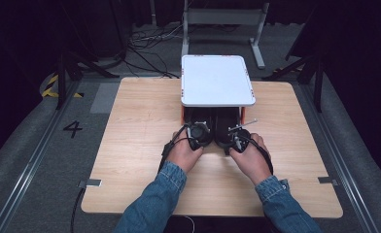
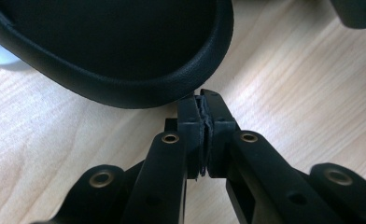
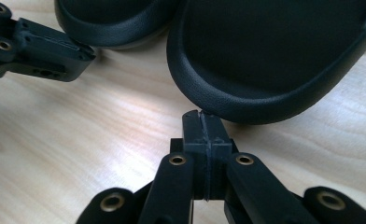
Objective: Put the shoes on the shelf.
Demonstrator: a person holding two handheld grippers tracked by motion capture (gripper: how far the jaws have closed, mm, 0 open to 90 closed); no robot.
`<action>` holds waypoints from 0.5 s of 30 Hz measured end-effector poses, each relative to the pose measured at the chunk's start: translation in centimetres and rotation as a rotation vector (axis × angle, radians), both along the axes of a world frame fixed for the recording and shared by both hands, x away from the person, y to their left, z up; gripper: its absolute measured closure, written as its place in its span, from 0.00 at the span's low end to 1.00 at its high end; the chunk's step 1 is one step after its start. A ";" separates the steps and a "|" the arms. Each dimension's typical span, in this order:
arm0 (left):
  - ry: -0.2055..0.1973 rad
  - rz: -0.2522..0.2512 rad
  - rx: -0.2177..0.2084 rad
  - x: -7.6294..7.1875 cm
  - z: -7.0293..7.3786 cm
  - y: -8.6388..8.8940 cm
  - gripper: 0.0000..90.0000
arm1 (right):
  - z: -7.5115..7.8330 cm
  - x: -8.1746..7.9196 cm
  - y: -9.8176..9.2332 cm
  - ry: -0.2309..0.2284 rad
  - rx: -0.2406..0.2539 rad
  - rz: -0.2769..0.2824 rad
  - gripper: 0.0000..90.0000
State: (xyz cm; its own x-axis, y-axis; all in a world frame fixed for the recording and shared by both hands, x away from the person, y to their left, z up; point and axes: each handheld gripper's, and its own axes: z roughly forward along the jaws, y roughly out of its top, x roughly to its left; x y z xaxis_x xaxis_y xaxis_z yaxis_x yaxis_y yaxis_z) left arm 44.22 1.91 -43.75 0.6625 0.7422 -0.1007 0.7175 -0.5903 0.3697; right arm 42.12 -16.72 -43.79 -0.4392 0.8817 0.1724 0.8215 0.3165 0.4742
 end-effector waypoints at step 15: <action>0.011 0.069 0.067 3.3 0.5 -0.2 0.99 | -0.5 3.3 0.1 -0.073 -0.002 -0.034 1.00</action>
